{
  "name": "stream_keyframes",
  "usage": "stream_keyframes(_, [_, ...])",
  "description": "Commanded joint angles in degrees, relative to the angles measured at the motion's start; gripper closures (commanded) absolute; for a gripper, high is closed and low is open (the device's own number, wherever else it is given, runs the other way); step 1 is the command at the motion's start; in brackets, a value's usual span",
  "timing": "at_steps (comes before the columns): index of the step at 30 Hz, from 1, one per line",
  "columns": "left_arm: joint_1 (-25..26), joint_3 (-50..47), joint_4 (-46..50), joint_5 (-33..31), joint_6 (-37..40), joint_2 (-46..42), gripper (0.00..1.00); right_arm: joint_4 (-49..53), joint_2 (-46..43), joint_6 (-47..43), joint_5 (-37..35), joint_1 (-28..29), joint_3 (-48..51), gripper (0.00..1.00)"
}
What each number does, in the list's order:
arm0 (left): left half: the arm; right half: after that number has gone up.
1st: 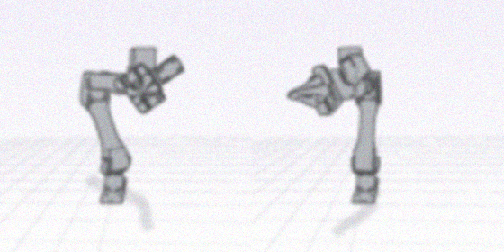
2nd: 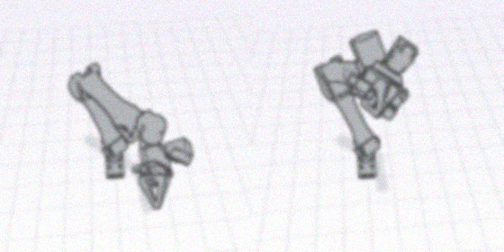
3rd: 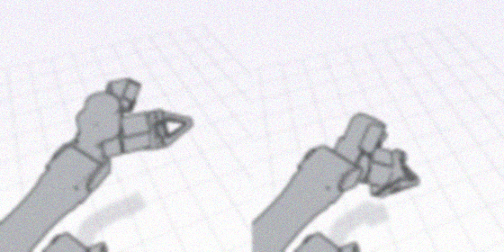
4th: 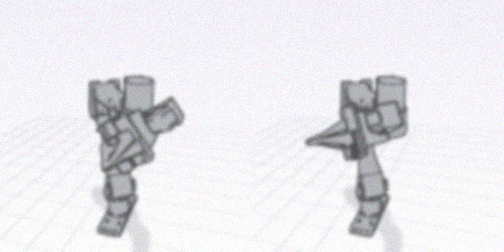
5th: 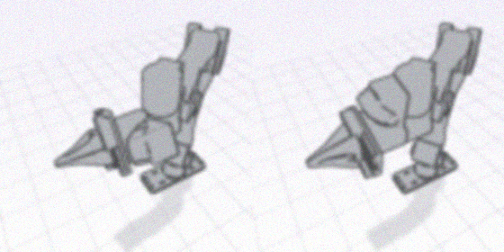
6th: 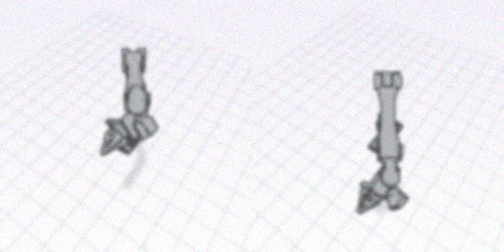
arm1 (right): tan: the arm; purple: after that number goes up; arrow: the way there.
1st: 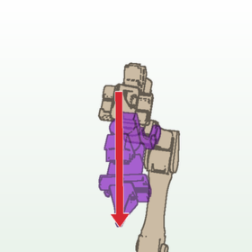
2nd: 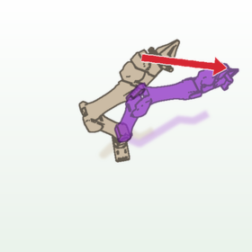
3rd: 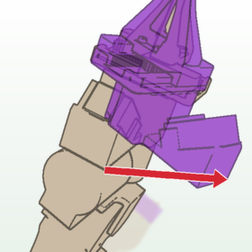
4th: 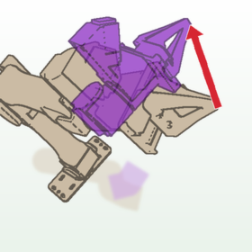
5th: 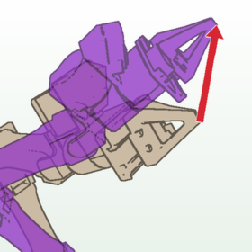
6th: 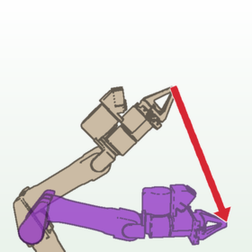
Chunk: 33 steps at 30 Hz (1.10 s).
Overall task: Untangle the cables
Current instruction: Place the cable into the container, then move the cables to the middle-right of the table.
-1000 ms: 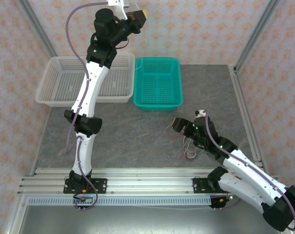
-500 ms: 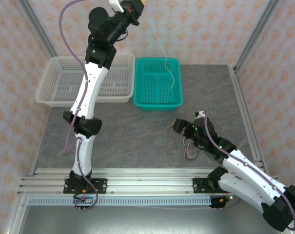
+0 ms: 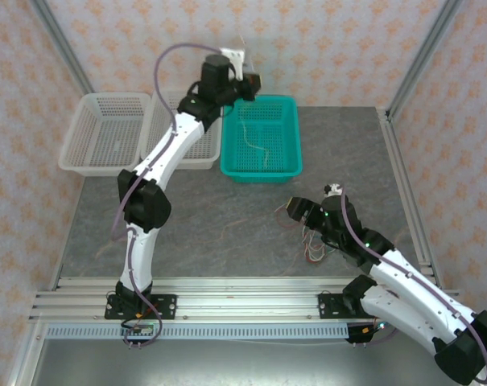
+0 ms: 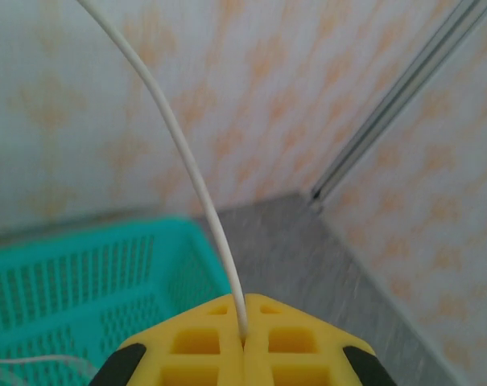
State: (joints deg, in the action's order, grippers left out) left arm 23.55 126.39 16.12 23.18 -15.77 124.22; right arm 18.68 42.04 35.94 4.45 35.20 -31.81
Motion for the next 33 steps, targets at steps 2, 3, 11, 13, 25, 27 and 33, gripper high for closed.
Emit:
stream_keyframes(2, [3.63,-5.19,4.27,-5.44,4.62,-3.27,1.00,0.49,0.47,-0.67,-0.98,-0.32,-0.83,0.11])
stream_keyframes(3, [4.71,-5.12,6.13,-7.22,5.45,-2.14,1.00,0.55,0.76,-0.68,-0.86,-0.35,-1.03,0.11])
stream_keyframes(11, [8.07,15.17,24.99,-19.48,10.45,9.66,0.41,4.81,0.61,-1.74,-2.49,-0.47,-4.40,0.12])
stream_keyframes(13, [8.06,13.44,23.04,-18.62,10.49,6.59,0.20,7.16,0.42,-0.86,-5.39,-0.48,-5.37,0.12])
stream_keyframes(25, [8.25,-7.97,10.02,-1.55,4.28,-19.42,0.13,16.59,4.52,5.08,-11.35,-7.22,-8.99,0.12])
stream_keyframes(27, [9.07,-19.85,-0.67,5.35,2.44,-26.70,0.13,17.97,5.59,6.18,-9.15,-11.15,-8.26,0.12])
stream_keyframes(33, [16.17,-41.17,-4.78,1.81,11.85,-43.50,0.13,20.13,13.38,7.44,-5.29,-16.78,-5.84,0.09])
